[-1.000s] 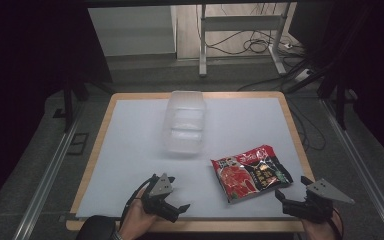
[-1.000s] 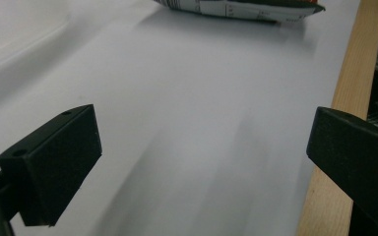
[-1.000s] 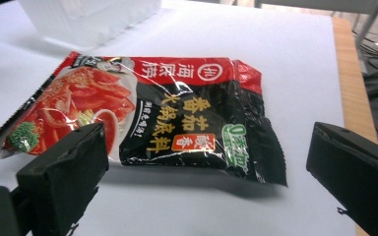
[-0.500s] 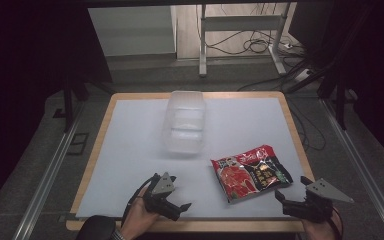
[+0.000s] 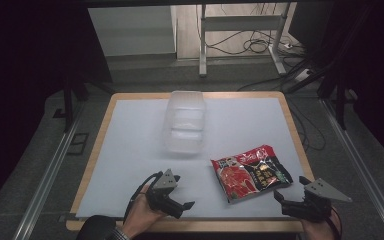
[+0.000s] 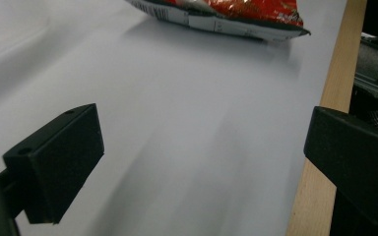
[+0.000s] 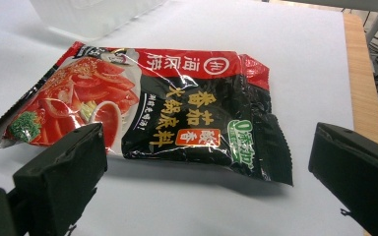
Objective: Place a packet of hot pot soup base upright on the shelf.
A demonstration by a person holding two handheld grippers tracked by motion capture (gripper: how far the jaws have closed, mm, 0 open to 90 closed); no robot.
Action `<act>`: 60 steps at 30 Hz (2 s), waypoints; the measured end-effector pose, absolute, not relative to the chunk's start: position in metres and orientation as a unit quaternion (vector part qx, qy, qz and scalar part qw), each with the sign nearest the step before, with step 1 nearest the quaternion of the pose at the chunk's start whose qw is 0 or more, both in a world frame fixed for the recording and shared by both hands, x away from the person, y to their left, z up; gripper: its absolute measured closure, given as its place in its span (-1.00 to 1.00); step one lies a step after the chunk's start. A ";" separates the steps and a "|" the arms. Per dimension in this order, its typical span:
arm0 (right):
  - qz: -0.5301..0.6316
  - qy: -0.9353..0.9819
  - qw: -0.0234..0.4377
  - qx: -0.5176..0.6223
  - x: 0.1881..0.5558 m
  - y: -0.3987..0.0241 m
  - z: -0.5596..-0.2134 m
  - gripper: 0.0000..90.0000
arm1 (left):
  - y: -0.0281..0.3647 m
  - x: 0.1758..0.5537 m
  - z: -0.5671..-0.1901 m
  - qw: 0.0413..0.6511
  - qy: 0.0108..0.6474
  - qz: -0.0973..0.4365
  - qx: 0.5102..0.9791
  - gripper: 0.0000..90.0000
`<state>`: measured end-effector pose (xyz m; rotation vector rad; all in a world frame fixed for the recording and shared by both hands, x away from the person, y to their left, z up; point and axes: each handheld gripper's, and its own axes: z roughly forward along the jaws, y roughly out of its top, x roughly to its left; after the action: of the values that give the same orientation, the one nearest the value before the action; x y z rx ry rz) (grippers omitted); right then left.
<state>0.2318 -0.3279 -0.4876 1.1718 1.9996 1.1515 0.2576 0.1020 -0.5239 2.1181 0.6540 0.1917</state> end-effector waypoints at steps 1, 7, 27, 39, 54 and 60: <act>0.428 0.743 0.273 0.435 0.232 -0.328 -0.488 -0.97 | 0.101 0.258 -0.523 0.442 0.262 0.079 0.854 -0.94; 0.427 0.747 0.270 0.431 0.233 -0.327 -0.489 -0.97 | 0.095 0.261 -0.518 0.458 0.251 0.085 0.849 -0.74; 0.423 0.750 0.271 0.430 0.233 -0.326 -0.489 -0.96 | 0.067 0.277 -0.509 0.510 0.222 0.090 0.826 -0.11; 0.421 0.753 0.269 0.428 0.233 -0.325 -0.490 -0.96 | 0.042 0.287 -0.511 0.520 0.198 0.087 0.827 0.43; 0.419 0.750 0.272 0.433 0.234 -0.327 -0.490 -0.95 | 0.011 0.307 -0.519 0.512 0.177 0.076 0.837 1.00; 0.419 0.752 0.270 0.432 0.234 -0.327 -0.491 -0.95 | 0.003 0.315 -0.524 0.504 0.180 0.073 0.842 1.00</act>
<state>0.2339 -0.3266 -0.4907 1.1627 2.0253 1.1294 0.3145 0.0034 -0.5239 2.0319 0.4356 0.1751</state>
